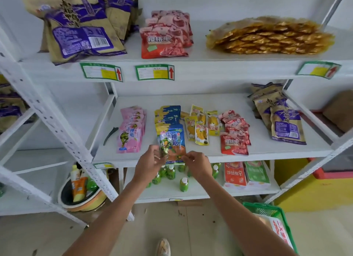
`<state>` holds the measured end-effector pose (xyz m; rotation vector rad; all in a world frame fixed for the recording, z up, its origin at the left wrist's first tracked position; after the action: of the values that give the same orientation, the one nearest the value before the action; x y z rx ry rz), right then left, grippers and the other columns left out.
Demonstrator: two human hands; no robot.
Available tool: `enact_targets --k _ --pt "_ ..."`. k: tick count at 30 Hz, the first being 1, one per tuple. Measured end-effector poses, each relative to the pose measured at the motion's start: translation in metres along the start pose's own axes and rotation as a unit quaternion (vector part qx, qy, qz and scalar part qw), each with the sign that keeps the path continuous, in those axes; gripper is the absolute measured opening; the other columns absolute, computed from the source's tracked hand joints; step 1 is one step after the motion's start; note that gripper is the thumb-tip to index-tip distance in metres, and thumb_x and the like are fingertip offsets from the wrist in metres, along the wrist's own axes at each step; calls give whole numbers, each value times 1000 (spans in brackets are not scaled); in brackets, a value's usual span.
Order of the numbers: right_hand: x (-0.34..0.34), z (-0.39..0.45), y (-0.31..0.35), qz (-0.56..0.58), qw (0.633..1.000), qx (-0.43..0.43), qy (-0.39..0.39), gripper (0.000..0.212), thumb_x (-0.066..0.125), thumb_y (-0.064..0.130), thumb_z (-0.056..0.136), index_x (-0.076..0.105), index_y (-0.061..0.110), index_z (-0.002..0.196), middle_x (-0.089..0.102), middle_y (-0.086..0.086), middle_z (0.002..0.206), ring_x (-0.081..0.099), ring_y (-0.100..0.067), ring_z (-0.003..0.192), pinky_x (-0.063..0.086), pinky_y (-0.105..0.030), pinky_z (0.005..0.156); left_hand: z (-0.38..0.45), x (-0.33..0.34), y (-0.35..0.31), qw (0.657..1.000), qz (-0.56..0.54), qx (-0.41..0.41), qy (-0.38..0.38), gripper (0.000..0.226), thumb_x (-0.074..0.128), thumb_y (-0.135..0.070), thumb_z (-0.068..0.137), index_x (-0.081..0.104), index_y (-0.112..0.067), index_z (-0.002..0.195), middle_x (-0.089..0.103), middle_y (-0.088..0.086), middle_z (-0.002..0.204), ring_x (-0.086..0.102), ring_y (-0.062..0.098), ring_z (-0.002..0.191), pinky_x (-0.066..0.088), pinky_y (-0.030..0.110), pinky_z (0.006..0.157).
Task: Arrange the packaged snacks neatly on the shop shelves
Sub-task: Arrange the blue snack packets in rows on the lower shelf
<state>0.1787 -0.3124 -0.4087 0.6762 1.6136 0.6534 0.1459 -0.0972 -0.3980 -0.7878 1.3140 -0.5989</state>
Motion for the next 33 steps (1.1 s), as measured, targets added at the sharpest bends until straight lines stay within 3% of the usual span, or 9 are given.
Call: enact_targets --k 4,7,11,20,23,27,29,31,33 --pt "23 45 -3 -151 987 49 32 51 52 61 98 67 20 73 71 3 71 70 -23 75 62 -36 72 38 15 15 985 158 69 12 42 75 -45 92 56 -19 118 60 -14 93 65 9 83 33 15 55" --pt "29 73 4 -188 980 60 34 58 43 77 96 63 23 86 71 -3 87 69 -30 86 56 -35 72 66 14 30 980 193 44 -18 44 77 -52 88 56 -22 112 64 -10 86 65 13 76 44 28 54" --pt "34 94 11 -212 975 57 40 52 61 70 92 51 26 119 71 -6 100 70 -30 93 53 -36 74 76 22 48 980 190 40 -45 43 80 -47 86 52 -22 107 62 -9 80 61 13 61 42 29 45" --pt "38 132 25 -192 980 56 19 53 62 69 93 53 23 119 73 -8 98 69 -31 89 52 -36 68 116 17 52 978 185 34 -89 44 73 -50 93 54 -19 118 67 -7 83 60 14 56 37 24 39" --pt "2 131 16 -125 987 68 -75 52 64 65 93 57 21 118 73 -5 100 67 -27 84 49 -34 68 111 15 58 984 154 21 -91 51 75 -51 90 54 -20 125 62 -13 81 57 9 57 28 21 40" --pt "-33 138 -10 -249 953 122 -119 73 61 61 97 40 12 148 49 -19 147 60 -35 121 55 -42 87 100 13 66 986 119 47 -109 51 73 -53 91 56 -19 124 59 -14 77 55 10 56 29 19 44" --pt "-36 143 -16 -260 948 159 -97 83 68 64 91 37 12 148 50 -18 141 57 -34 124 56 -45 92 97 11 66 987 93 55 -120 49 74 -49 92 56 -15 122 58 -9 79 55 12 59 33 20 46" --pt "-39 143 -18 -226 951 185 -103 74 75 54 90 43 11 141 58 -14 129 60 -29 114 52 -38 83 94 10 65 990 56 52 -121 46 75 -38 92 56 -8 121 56 -4 83 56 18 66 38 23 51" --pt "-42 141 -17 -201 954 186 -121 40 70 38 98 57 10 124 66 -8 114 58 -22 93 40 -30 69 91 8 59 992 28 47 -111 43 70 -38 95 55 -7 120 54 -3 85 57 20 69 42 26 53"
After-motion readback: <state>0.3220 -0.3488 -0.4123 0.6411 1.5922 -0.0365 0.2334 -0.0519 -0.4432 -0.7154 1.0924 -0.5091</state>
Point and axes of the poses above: each hand's wrist, its own z-axis towards the middle knuckle, its own x-axis out of the palm, y = z × x, the point moved 9 cm from there along z, towards the middle knuckle
